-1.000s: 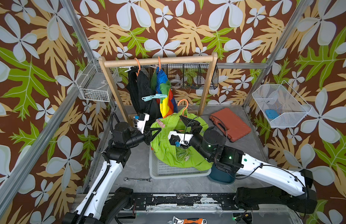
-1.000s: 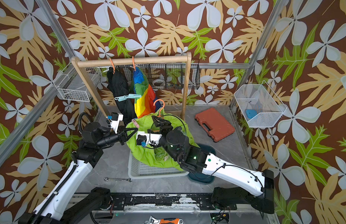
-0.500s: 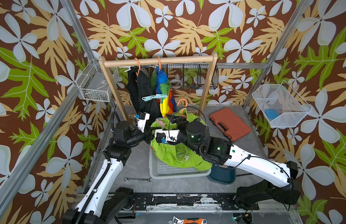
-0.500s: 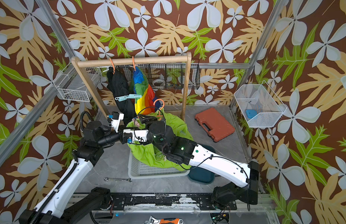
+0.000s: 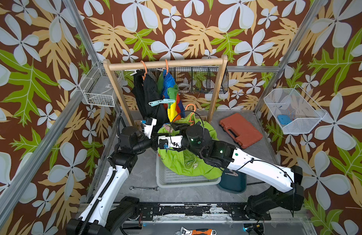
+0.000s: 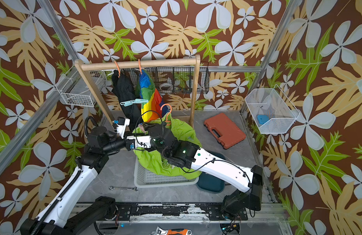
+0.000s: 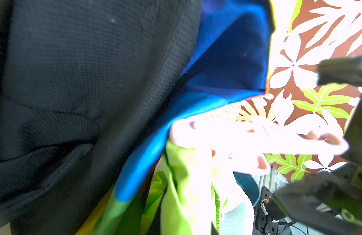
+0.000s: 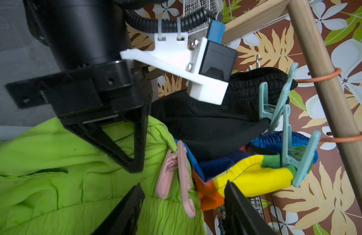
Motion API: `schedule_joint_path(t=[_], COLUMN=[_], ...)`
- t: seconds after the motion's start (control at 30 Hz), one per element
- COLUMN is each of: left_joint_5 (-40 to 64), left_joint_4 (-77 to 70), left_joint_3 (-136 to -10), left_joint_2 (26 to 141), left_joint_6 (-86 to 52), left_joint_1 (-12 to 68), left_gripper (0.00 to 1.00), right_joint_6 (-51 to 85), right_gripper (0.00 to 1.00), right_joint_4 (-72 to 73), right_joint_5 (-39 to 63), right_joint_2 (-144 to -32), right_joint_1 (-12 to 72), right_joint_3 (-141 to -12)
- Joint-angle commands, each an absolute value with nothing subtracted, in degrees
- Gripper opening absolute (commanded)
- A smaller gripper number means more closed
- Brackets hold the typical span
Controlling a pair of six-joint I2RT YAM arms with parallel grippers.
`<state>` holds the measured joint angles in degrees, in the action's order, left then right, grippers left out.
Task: Remove the clothespins securing shorts to the hanger
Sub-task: Remove the clothespin from the hanger.
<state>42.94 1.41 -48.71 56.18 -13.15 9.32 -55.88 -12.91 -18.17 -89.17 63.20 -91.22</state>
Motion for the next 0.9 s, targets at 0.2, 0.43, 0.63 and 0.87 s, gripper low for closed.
schedule_joint_path(t=[0.2, 0.43, 0.63, 0.87], left_joint_5=[43.15, 43.23, 43.28, 43.22], left_joint_4=[-0.97, -1.03, -1.1, -1.14], left_joint_3=[-49.22, -49.22, -49.31, -49.21], left_joint_2=[56.1, 56.25, 56.25, 56.18], left_joint_6=[-13.45, -13.55, -13.54, -13.58], left_joint_1=[9.31, 9.2, 9.25, 9.24], left_gripper=[0.0, 0.0, 0.0, 0.0], right_joint_6=[-55.28, -55.02, -54.83, -54.71], right_gripper=[0.49, 0.43, 0.37, 0.27], right_joint_4=[-14.06, -14.1, -13.71, -13.5], right_joint_5=[-17.31, -17.31, -17.41, -17.68], right_joint_2=[-91.19, -91.63, -91.19, -91.29], right_joint_1=[62.74, 62.26, 62.14, 62.11], right_joint_3=[-92.99, -93.34, -92.47, -92.46])
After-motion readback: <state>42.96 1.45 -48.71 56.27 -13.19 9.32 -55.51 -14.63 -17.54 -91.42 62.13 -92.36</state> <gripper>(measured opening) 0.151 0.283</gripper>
